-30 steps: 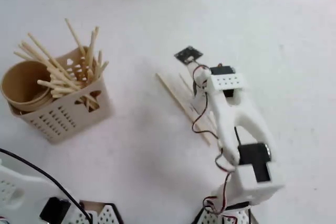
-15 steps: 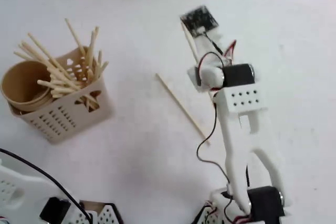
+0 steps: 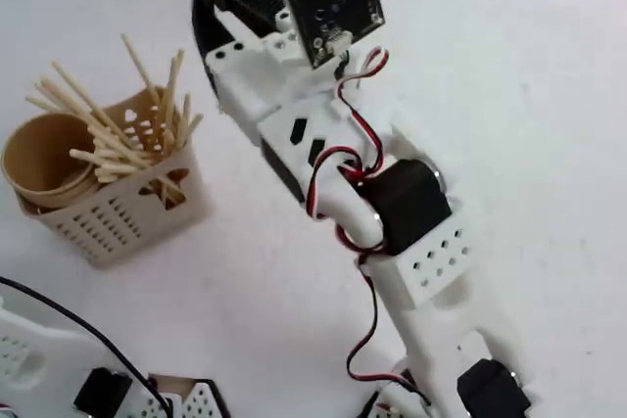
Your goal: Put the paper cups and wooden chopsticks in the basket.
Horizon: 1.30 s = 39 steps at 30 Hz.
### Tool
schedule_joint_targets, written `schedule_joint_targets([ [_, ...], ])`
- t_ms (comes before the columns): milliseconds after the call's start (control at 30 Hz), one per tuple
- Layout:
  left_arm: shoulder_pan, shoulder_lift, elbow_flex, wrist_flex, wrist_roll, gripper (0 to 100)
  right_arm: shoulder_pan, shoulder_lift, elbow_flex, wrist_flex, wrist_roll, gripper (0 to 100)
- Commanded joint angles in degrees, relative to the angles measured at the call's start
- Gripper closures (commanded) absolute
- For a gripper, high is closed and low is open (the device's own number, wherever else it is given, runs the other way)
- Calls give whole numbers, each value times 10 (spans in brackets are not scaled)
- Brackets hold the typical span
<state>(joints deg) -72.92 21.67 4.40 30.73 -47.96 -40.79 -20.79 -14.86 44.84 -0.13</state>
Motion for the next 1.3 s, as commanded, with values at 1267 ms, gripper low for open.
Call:
schedule_joint_targets([
  [1267,-2,-7,-4,-13,-4,865,-58,99,258,-424,-36,801],
])
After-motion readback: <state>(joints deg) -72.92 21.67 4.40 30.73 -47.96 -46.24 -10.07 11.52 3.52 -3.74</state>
